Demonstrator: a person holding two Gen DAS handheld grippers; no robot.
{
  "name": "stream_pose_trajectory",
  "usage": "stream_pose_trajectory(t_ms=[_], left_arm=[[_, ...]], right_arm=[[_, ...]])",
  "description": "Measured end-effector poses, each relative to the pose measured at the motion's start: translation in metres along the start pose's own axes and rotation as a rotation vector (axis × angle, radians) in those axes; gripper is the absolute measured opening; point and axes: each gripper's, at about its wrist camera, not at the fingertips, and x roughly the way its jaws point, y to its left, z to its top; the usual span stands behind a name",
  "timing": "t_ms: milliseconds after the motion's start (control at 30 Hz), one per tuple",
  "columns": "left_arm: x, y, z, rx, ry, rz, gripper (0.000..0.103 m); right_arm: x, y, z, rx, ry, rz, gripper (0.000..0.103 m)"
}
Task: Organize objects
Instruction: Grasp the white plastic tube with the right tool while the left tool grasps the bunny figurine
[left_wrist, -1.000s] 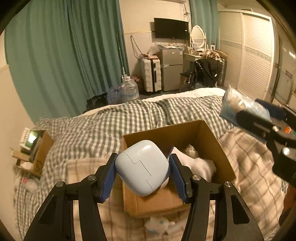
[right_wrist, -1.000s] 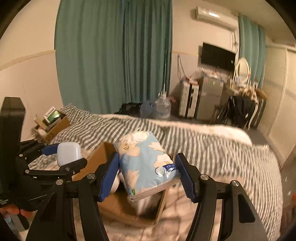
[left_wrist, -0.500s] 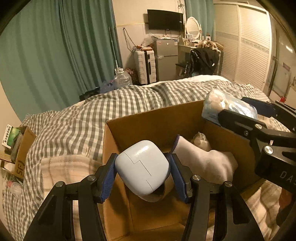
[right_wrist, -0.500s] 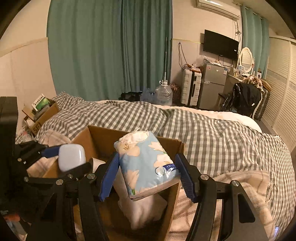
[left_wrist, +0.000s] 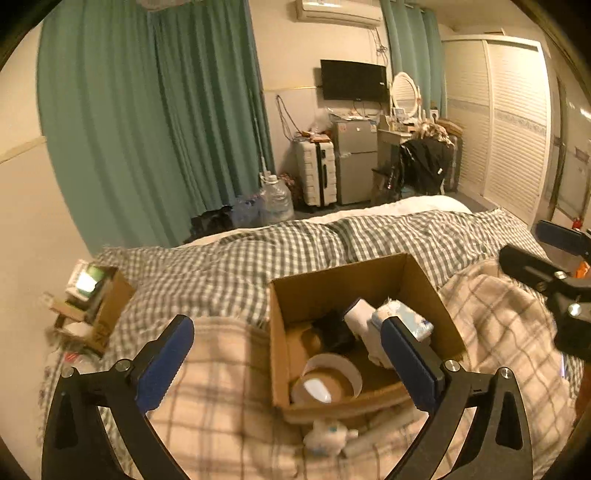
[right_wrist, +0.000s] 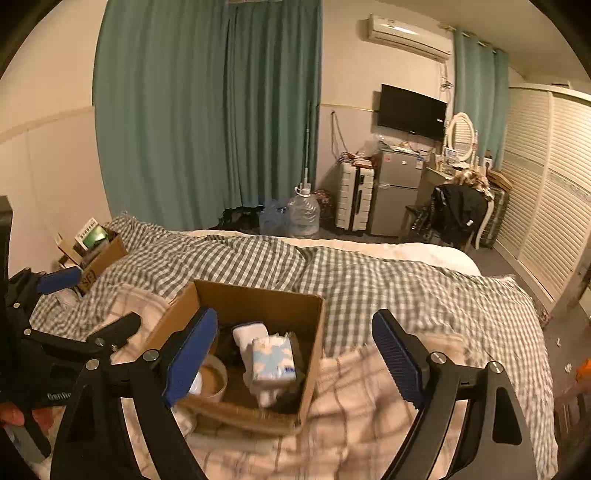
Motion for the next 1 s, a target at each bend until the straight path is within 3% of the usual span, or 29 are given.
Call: stream_pose_trajectory(t_ms=[133, 300, 633, 767, 933, 1000], left_arm=[[-0.020, 0.007, -0.021, -0.038, 0.010, 0.035, 0.103], [-0.024, 0.018, -0.066, -0.124, 0.041, 0.049, 0.103], [0.024, 0.012, -0.136, -0.113, 0.102, 0.097, 0.103], [0.049, 0.009, -0.153, -0.102, 0.164, 0.110, 0.103], [0.062, 0.001, -0.162, -0.086, 0.194, 0.090, 0.103], [0.066, 0.000, -0.167, -0.076, 0.210, 0.094, 0.103]], right_arm=[[-0.030, -0.001, -0.016, 0.031, 0.022, -0.014, 0.086], [-0.024, 0.010, -0.055, 0.038, 0.085, -0.011, 0.086], [0.068, 0.034, -0.147, 0.000, 0.284, -0.031, 0.086], [0.102, 0.036, -0.168, 0.023, 0.366, -0.005, 0.084], [0.125, 0.041, -0.179, 0.007, 0.396, -0.003, 0.084], [0.133, 0.042, -0.184, 0.001, 0.423, 0.006, 0.078]])
